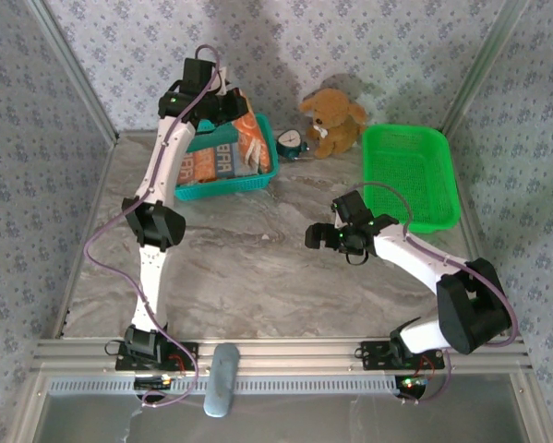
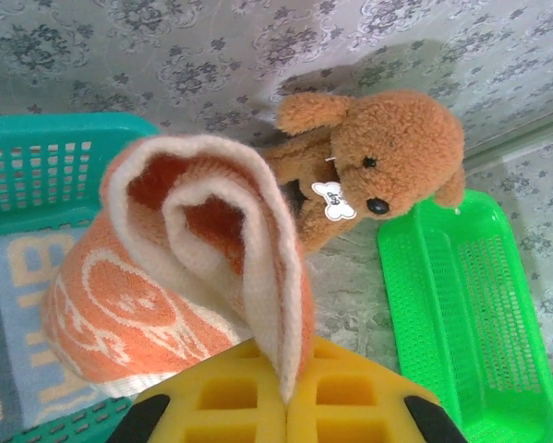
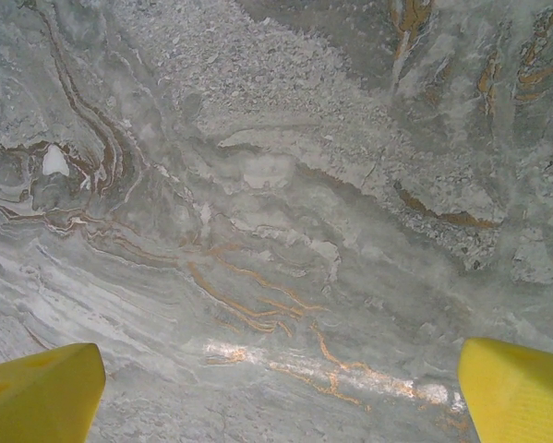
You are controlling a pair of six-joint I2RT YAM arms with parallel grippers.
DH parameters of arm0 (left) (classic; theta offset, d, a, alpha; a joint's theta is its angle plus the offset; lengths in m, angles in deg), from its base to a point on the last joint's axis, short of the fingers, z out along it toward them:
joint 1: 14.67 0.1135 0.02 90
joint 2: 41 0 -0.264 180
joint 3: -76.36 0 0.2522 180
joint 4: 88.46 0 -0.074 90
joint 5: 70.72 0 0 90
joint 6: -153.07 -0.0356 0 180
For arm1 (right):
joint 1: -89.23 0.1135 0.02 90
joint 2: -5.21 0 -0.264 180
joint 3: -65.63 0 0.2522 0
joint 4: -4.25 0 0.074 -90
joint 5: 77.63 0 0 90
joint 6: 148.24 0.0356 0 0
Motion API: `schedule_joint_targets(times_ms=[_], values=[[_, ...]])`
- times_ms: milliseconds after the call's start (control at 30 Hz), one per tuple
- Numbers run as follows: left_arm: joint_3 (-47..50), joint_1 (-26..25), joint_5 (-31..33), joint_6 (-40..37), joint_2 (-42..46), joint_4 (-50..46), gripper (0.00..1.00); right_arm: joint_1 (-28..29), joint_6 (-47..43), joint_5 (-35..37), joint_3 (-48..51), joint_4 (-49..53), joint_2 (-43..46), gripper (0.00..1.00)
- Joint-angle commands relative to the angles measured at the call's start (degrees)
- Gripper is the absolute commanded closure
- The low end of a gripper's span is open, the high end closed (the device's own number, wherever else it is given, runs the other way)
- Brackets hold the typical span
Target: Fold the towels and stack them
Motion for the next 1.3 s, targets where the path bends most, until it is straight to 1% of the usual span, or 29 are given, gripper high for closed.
schedule_joint_targets(times_ms=[0, 367, 633, 1000, 1267], values=[[-2.52, -1.21, -3.13, 0.37, -0.44, 3.04, 1.00, 0.41, 0.28, 0.68, 0.42, -0.15, 0.46, 0.00], [-2.65, -1.64, -7.57, 1.66, -0.44, 5.36, 1.00, 0.77, 0.55, 0.11, 0.36, -1.16, -1.01, 0.00], [-2.21, 0.31, -5.58, -1.37, -0.63, 0.84, 1.00, 1.29, 0.46, 0.29, -0.02, -1.02, -1.72, 0.00], [-0.94, 3.27, -4.96, -3.11, 0.03, -1.28, 1.00, 1.28, 0.36, 0.10, -0.58, -1.16, -2.87, 0.00], [2.41, 5.59, -4.34, -5.30, 1.79, -3.47, 1.00, 1.23, 0.20, -0.33, -0.97, -1.46, -3.80, 0.00]])
